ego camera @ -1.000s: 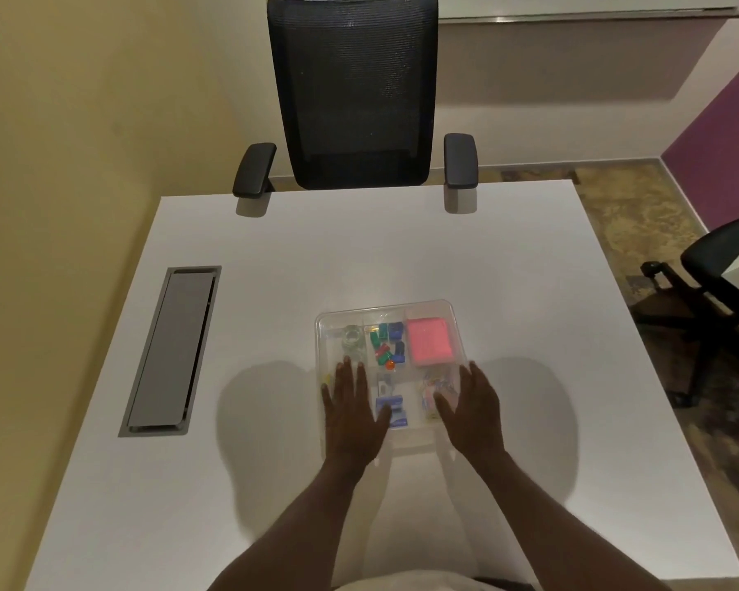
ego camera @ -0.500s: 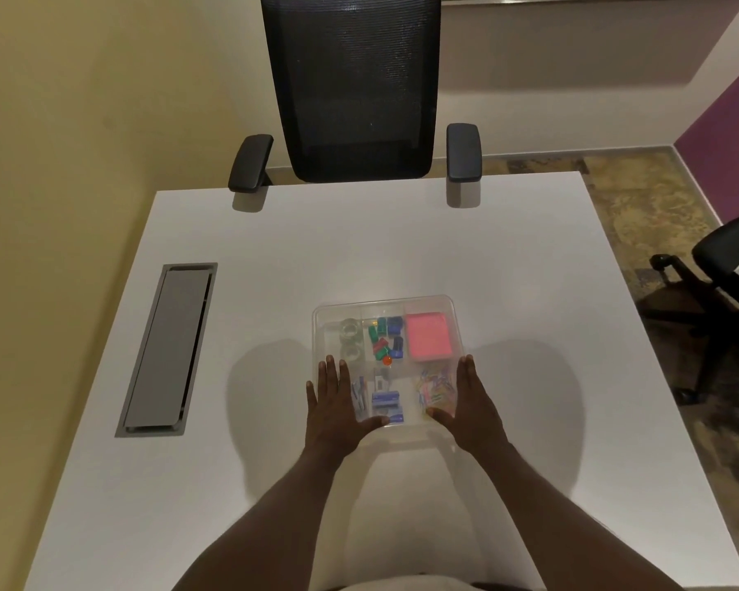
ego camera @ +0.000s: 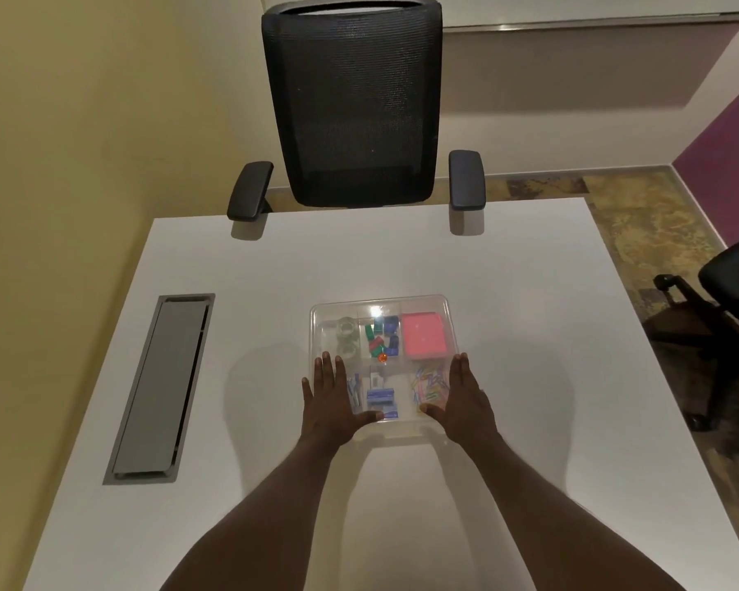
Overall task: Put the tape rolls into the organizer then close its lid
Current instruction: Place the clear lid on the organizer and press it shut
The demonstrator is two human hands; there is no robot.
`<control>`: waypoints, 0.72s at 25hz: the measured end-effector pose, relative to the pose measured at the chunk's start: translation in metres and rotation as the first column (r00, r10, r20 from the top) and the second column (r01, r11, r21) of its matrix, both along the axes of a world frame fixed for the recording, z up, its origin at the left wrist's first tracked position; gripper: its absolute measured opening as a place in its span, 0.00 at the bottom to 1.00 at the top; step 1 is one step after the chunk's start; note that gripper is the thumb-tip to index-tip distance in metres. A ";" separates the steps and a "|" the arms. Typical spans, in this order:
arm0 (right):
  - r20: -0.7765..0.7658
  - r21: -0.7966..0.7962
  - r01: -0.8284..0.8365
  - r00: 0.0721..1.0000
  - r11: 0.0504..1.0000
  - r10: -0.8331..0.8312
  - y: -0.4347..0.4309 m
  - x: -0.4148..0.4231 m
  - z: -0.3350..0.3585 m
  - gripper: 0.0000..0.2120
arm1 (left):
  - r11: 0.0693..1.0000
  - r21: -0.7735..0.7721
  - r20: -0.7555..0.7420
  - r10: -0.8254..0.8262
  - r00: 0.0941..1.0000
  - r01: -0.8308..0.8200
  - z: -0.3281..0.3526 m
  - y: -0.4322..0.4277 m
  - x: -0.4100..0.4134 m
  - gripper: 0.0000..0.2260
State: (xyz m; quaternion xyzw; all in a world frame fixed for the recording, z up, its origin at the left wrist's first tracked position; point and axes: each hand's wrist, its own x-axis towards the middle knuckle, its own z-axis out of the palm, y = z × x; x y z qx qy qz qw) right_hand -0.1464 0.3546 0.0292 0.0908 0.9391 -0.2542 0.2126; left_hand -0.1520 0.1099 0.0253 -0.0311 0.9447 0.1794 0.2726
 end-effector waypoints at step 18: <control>-0.054 0.027 0.000 0.999 1.000 0.001 -0.006 -0.064 -0.006 0.54 | 0.997 -0.053 -0.067 -0.052 0.996 0.048 -0.009 -0.016 -0.066 0.58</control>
